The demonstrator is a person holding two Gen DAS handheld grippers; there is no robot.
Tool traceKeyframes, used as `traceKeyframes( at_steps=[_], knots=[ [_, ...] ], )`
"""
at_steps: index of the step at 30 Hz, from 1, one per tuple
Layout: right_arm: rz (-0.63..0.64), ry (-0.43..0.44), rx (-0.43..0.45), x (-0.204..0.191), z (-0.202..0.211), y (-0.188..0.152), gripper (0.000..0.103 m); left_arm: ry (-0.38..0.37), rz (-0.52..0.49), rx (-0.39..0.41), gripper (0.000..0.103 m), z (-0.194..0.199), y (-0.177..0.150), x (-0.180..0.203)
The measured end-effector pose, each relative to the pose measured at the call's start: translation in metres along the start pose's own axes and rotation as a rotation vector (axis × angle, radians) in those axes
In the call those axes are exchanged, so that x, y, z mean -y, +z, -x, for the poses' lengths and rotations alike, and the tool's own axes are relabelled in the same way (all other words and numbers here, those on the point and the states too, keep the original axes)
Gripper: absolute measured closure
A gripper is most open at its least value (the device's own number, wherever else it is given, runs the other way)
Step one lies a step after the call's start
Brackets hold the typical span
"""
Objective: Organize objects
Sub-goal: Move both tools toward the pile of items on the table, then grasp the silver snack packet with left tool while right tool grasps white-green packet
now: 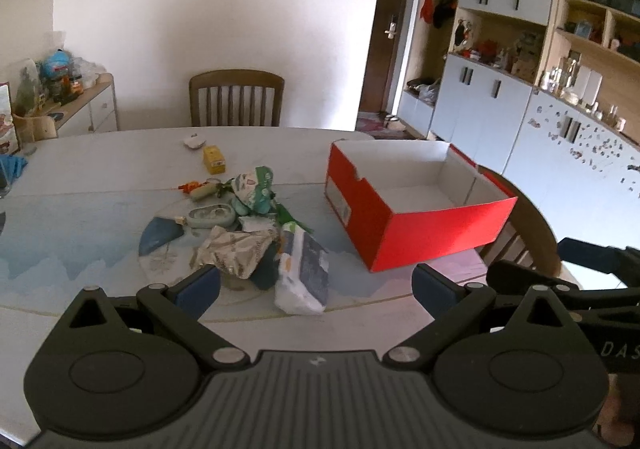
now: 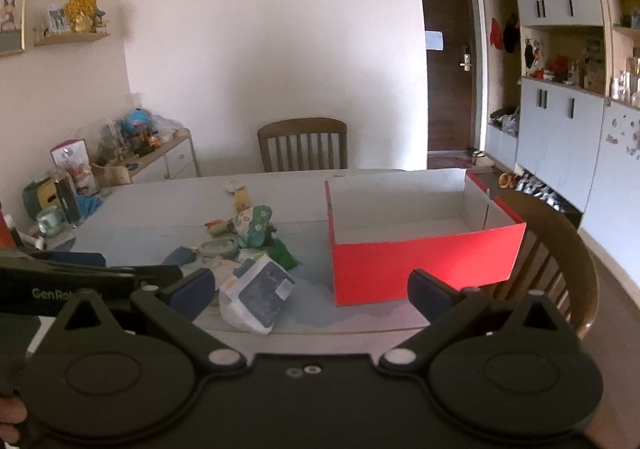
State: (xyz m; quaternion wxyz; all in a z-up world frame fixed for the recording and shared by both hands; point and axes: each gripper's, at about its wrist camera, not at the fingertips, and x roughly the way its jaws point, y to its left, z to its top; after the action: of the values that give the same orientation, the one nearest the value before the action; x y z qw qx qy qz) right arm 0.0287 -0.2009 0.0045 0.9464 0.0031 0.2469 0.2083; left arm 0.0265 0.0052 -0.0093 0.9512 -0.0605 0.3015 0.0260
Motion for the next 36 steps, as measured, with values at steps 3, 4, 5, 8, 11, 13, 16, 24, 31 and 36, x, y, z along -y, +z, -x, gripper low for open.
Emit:
traceKeyframes(
  at_steps=[3, 4, 5, 8, 11, 13, 16, 24, 31, 36],
  knots=[
    [0.014, 0.001, -0.030, -0.006, -0.015, 0.001, 0.001, 0.018, -0.007, -0.029, 0.001, -0.014, 0.001, -0.009],
    [0.017, 0.000, -0.042, -0.009, -0.021, 0.001, 0.001, 0.020, -0.011, -0.041, 0.001, -0.020, 0.002, -0.014],
    [0.021, 0.003, -0.053, -0.011, -0.027, 0.002, 0.001, 0.020, -0.015, -0.047, 0.001, -0.026, 0.002, -0.017],
    [0.032, -0.005, -0.079, -0.020, -0.046, 0.005, 0.003, 0.004, -0.010, -0.067, 0.001, -0.044, 0.005, -0.032],
    [0.045, -0.019, -0.084, -0.028, -0.063, 0.010, 0.003, -0.001, -0.034, -0.060, 0.001, -0.061, 0.010, -0.047],
    [0.048, -0.038, -0.092, -0.034, -0.079, 0.015, 0.003, -0.002, -0.039, -0.080, 0.001, -0.079, 0.012, -0.059],
    [0.045, -0.041, -0.114, -0.040, -0.101, 0.021, 0.003, -0.001, -0.052, -0.117, 0.001, -0.105, 0.013, -0.073],
    [0.012, -0.061, -0.227, -0.055, -0.157, 0.024, 0.008, -0.003, -0.179, -0.167, 0.001, -0.167, 0.001, -0.091],
    [0.007, -0.096, -0.288, -0.070, -0.190, 0.019, 0.010, -0.042, -0.262, -0.185, 0.001, -0.201, -0.003, -0.092],
    [0.001, -0.096, -0.348, -0.078, -0.213, 0.014, 0.015, -0.058, -0.326, -0.185, 0.001, -0.218, -0.009, -0.090]
  ],
)
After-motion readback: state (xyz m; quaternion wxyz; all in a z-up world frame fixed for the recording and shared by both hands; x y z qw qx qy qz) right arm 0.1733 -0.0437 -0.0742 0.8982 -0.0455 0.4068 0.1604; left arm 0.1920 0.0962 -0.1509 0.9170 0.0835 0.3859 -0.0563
